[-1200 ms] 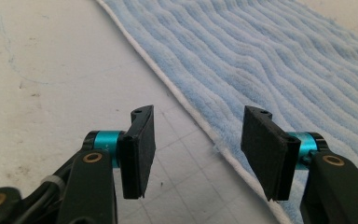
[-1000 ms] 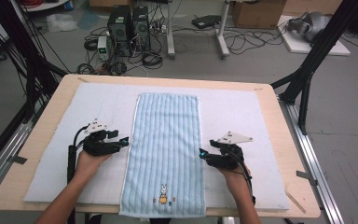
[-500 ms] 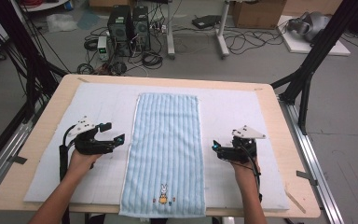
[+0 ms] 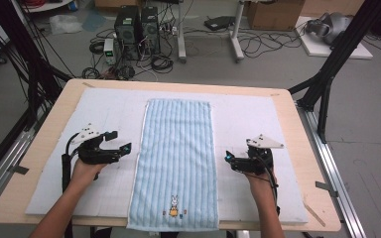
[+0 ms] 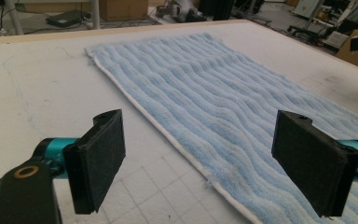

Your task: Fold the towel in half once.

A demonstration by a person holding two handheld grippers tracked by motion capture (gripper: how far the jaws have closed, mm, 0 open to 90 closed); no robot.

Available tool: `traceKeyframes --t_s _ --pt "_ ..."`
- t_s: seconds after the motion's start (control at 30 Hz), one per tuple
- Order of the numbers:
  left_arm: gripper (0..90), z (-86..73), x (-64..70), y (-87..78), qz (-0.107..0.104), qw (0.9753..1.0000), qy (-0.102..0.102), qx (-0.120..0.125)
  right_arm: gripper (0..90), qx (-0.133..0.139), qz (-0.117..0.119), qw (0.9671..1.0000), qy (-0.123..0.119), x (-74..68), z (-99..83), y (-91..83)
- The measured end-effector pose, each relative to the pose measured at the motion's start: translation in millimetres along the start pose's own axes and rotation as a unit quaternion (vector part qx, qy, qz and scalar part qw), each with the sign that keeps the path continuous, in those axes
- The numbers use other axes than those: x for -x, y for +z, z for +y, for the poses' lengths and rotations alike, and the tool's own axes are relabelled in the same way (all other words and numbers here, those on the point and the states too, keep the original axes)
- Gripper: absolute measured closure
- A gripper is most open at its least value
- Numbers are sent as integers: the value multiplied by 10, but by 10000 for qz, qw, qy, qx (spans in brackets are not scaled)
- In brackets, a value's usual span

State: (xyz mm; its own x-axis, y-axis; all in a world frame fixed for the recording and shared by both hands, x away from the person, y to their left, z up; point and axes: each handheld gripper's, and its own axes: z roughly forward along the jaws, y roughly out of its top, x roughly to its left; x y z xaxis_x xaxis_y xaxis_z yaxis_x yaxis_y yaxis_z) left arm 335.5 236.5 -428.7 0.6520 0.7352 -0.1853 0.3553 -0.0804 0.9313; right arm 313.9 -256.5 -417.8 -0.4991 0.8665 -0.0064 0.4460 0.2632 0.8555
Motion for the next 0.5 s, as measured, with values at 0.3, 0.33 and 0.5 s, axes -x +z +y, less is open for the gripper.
traceKeyframes --t_s 0.3,0.33,0.5 --pt "181 -32 -16 57 -24 9995 -185 -257 114 63 -68 9998 159 24 -12 -31" --pt "181 -35 -18 61 11 9993 -233 -302 115 56 -64 9999 148 24 -14 -26" --pt "180 -16 -32 85 194 9988 -351 -278 114 44 19 9999 109 15 -16 -21"
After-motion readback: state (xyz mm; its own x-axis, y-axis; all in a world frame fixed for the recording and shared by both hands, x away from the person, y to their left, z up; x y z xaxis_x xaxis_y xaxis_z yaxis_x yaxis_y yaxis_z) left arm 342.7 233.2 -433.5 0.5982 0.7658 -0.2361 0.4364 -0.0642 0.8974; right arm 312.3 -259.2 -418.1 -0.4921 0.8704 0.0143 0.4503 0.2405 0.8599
